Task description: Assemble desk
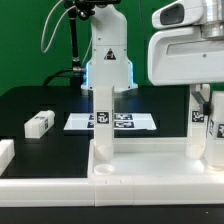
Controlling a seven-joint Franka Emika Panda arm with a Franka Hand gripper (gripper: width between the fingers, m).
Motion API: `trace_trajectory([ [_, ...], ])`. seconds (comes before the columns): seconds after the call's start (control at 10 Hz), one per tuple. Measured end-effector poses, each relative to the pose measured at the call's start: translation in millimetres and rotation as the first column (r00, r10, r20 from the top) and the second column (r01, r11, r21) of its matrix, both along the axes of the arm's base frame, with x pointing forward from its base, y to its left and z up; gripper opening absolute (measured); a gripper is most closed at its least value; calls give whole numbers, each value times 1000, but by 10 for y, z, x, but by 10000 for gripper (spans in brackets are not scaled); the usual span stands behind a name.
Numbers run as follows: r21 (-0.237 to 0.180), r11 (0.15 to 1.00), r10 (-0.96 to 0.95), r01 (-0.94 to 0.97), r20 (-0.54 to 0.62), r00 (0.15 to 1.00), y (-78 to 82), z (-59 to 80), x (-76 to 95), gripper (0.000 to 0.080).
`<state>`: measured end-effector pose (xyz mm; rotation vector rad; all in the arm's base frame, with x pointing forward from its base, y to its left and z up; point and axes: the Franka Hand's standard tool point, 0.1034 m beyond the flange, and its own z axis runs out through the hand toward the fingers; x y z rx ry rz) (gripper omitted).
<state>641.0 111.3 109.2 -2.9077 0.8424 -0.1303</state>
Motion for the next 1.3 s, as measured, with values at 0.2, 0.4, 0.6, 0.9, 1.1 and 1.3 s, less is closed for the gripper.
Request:
trace_trajectory([
  [0.2, 15, 989, -148, 148, -13, 989, -16, -7, 1, 301],
  [0.4, 42, 910, -410, 412, -45, 911, -59, -17, -1, 299],
  [0.6, 82, 678, -722, 730, -112, 683, -53, -31, -11, 298],
  [0.9, 97, 526, -832, 845, -149, 534, -64, -37, -21, 298],
  [1.1, 97, 571, -803, 815, -139, 579, -61, -46, -23, 478],
  [1.3, 78, 823, -558, 562, -68, 827, 31, -10, 2, 591],
])
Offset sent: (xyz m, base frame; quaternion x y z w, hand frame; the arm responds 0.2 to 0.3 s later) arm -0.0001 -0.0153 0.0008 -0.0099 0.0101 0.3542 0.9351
